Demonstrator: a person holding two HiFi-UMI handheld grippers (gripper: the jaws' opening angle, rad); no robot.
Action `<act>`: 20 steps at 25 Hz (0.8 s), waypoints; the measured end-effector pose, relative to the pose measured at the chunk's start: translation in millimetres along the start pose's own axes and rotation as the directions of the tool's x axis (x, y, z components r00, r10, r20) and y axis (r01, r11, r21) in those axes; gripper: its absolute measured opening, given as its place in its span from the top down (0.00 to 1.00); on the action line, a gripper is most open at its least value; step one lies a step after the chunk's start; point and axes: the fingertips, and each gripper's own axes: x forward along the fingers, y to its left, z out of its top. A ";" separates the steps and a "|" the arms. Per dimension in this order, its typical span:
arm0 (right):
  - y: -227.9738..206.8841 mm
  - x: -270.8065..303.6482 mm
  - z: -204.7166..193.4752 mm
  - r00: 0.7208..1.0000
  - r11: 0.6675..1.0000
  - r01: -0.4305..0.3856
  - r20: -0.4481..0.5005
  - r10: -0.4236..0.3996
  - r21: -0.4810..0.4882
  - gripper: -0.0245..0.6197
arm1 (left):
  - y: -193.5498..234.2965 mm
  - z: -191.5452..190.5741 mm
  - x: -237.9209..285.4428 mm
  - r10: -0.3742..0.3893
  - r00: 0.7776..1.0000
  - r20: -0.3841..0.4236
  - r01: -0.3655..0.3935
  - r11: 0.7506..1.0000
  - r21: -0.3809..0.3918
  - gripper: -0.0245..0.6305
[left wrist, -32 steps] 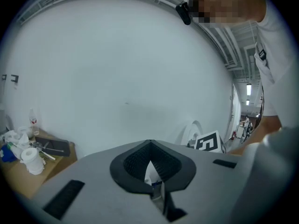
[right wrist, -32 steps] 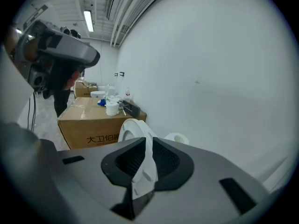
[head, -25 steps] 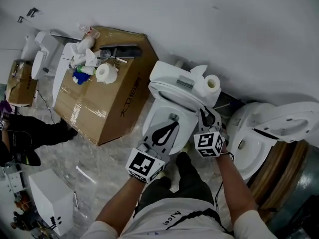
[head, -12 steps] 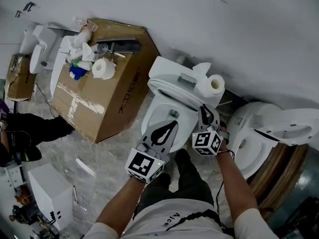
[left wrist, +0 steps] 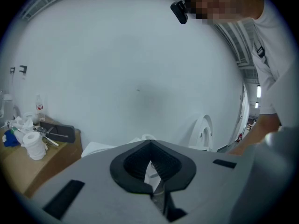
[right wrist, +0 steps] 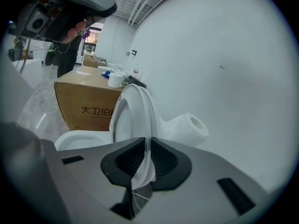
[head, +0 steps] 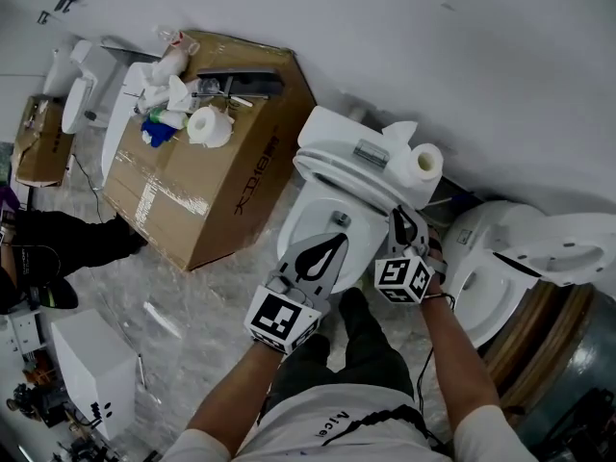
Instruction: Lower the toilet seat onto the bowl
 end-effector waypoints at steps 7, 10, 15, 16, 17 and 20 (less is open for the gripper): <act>35.7 -25.5 0.8 0.999 0.999 -0.040 0.017 0.040 -0.011 0.89 | -1.7 -8.9 -22.9 0.007 1.000 0.017 -0.007 1.000 -0.003 0.95; 57.4 -37.4 -1.4 0.996 0.996 -0.082 0.016 0.082 -0.037 0.89 | -3.4 -13.7 -37.7 0.007 1.000 0.021 -0.007 1.000 -0.005 0.95; 88.6 -46.6 -4.1 0.988 0.980 -0.154 -0.011 0.154 -0.127 0.89 | -2.3 -25.6 -64.2 0.019 0.999 0.032 -0.019 1.000 -0.015 0.95; 93.5 -46.9 -1.9 0.988 0.976 -0.157 -0.012 0.157 -0.154 0.89 | -1.9 -27.9 -69.5 0.022 0.999 0.035 -0.021 1.000 -0.018 0.95; 99.0 -47.4 1.1 0.987 0.971 -0.159 -0.012 0.159 -0.176 0.89 | -1.6 -29.9 -75.0 0.024 0.999 0.036 -0.024 1.000 -0.021 0.95; 121.1 -52.5 8.7 0.984 0.962 -0.175 -0.008 0.177 -0.211 0.89 | 0.8 -35.4 -92.9 0.038 0.998 0.040 -0.037 0.999 -0.029 0.95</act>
